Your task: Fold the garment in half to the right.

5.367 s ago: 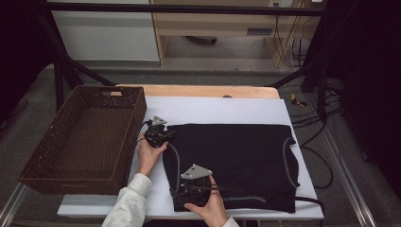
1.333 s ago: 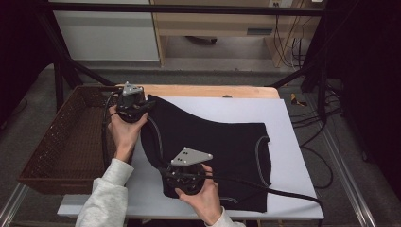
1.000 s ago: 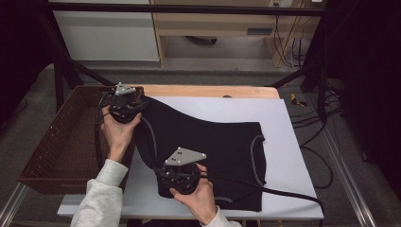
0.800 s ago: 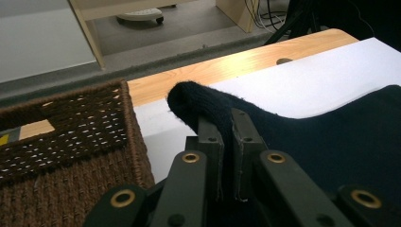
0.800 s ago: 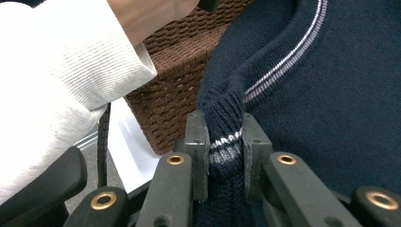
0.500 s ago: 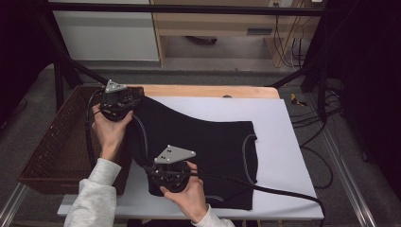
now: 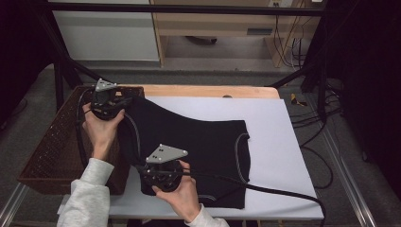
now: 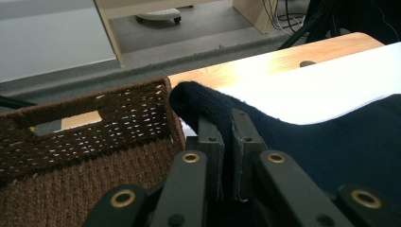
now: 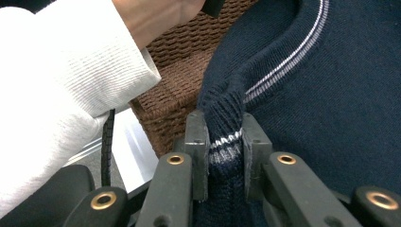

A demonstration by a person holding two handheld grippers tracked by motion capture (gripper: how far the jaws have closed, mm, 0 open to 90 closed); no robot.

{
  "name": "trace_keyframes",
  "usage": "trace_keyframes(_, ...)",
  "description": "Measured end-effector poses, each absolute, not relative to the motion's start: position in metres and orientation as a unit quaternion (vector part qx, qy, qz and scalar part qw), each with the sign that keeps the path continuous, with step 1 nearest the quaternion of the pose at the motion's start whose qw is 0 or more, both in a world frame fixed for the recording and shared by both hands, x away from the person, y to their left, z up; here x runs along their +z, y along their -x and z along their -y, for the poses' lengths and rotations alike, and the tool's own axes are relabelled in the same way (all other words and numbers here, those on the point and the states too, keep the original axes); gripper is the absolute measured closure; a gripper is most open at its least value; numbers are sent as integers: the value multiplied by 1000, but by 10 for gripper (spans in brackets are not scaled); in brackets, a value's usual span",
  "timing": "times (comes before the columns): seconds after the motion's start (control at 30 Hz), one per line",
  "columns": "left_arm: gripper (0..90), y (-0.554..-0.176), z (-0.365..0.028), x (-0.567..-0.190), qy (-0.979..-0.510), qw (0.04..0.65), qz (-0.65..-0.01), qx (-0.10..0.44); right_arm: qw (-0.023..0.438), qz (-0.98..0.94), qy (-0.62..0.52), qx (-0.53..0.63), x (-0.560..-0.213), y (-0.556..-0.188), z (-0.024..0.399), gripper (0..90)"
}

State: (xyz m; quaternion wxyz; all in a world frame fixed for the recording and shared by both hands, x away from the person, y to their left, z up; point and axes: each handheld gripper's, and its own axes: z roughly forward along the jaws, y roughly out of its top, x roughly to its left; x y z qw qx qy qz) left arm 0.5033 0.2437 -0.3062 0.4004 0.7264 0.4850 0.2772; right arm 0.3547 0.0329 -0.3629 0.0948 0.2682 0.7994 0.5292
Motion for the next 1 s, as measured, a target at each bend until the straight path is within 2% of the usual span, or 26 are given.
trace_keyframes(0.57,847,-501,-251,-300,-724,395,-489,285,90,-792,-269,540,-360,-356,-35,776)
trace_keyframes(1.0,845,-506,-220,-290,-722,407,-479,287,106,-776,-286,552,-356,-352,-20,776)
